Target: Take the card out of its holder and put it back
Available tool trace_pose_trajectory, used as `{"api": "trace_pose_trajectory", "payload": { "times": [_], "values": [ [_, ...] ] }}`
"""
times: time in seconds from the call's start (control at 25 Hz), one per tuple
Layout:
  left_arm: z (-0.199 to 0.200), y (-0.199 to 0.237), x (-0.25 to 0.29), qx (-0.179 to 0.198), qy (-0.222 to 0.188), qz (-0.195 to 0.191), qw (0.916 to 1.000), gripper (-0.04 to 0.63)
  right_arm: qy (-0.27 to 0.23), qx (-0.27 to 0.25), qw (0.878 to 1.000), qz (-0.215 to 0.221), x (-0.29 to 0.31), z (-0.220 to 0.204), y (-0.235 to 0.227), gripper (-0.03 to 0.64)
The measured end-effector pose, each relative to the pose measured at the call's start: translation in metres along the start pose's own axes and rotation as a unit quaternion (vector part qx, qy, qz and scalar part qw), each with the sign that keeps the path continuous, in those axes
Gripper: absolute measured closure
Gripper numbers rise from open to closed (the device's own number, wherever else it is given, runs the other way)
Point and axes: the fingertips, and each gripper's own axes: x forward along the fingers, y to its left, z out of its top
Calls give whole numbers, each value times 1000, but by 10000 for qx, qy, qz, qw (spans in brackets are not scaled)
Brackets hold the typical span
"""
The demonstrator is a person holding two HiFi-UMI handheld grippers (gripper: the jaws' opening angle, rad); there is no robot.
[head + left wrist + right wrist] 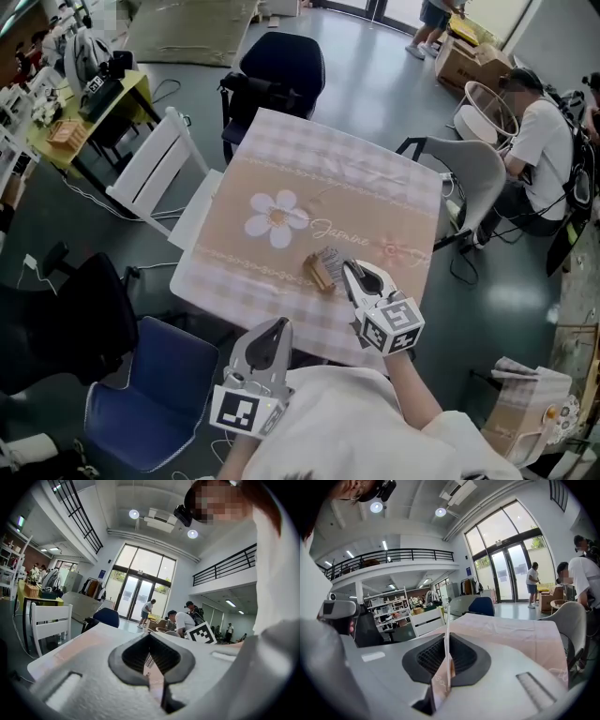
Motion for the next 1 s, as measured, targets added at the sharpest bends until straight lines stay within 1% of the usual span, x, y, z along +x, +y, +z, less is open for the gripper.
{"api": "trace_pose_trajectory", "payload": {
  "times": [0.2,0.64,1.0],
  "values": [
    [-3,3,3,-37,12,15,10000,595,182,-32,9998,-13,10,-14,-5,603],
    [-3,8,12,-114,96,27,9999,595,453,25,9990,-63,22,-31,-10,603],
    [-7,15,22,-223,195,57,9995,595,701,11,9975,-15,34,-45,-8,603]
  ]
}}
